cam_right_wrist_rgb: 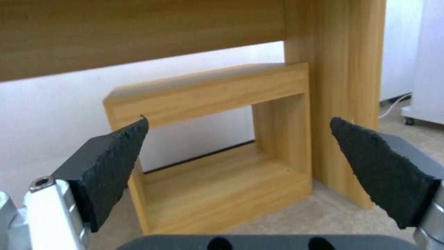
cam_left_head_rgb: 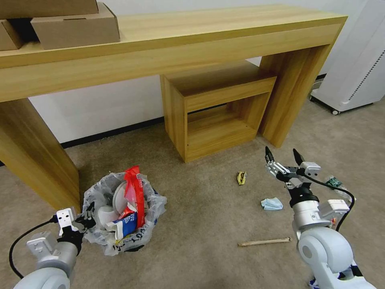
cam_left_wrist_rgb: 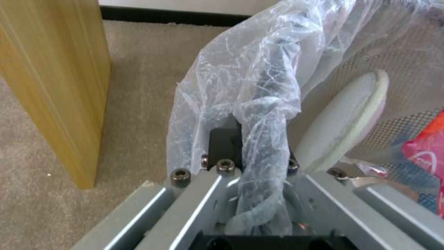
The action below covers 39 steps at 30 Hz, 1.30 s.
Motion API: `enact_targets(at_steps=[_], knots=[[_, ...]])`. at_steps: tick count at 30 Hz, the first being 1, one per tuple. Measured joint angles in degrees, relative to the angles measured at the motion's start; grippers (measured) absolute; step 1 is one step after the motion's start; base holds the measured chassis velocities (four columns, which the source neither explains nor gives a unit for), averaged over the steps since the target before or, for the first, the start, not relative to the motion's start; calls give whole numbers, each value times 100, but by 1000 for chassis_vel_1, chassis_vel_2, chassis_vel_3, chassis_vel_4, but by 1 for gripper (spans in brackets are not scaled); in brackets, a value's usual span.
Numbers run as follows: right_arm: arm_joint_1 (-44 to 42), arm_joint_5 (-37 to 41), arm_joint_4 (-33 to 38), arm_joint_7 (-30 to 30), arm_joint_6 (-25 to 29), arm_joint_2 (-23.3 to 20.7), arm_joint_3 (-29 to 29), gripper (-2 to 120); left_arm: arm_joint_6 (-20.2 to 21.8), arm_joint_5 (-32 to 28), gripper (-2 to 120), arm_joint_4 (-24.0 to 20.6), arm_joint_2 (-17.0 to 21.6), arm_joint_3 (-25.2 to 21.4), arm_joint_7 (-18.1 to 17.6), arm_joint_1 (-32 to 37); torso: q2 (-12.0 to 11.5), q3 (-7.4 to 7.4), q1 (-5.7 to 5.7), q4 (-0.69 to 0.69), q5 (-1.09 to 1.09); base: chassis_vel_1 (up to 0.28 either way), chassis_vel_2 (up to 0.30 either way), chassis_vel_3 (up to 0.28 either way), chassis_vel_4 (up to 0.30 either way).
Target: Pick up the trash bin and place the garbage on the floor into it.
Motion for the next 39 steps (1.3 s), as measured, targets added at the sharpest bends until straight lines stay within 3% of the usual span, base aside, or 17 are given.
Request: enact_targets(at_steps=[22, 39], knots=[[-183, -164, -62, 140, 302, 70, 22, 100, -44, 81, 1, -184, -116, -25, 78, 192, 0, 0, 1, -1, 0, -43, -46, -41, -39], [-74, -88, -318, -130, 707, 121, -60, 100, -69, 19, 1, -122, -101, -93, 55, 175, 0, 0, 0, -1, 0, -64, -70, -71, -69]])
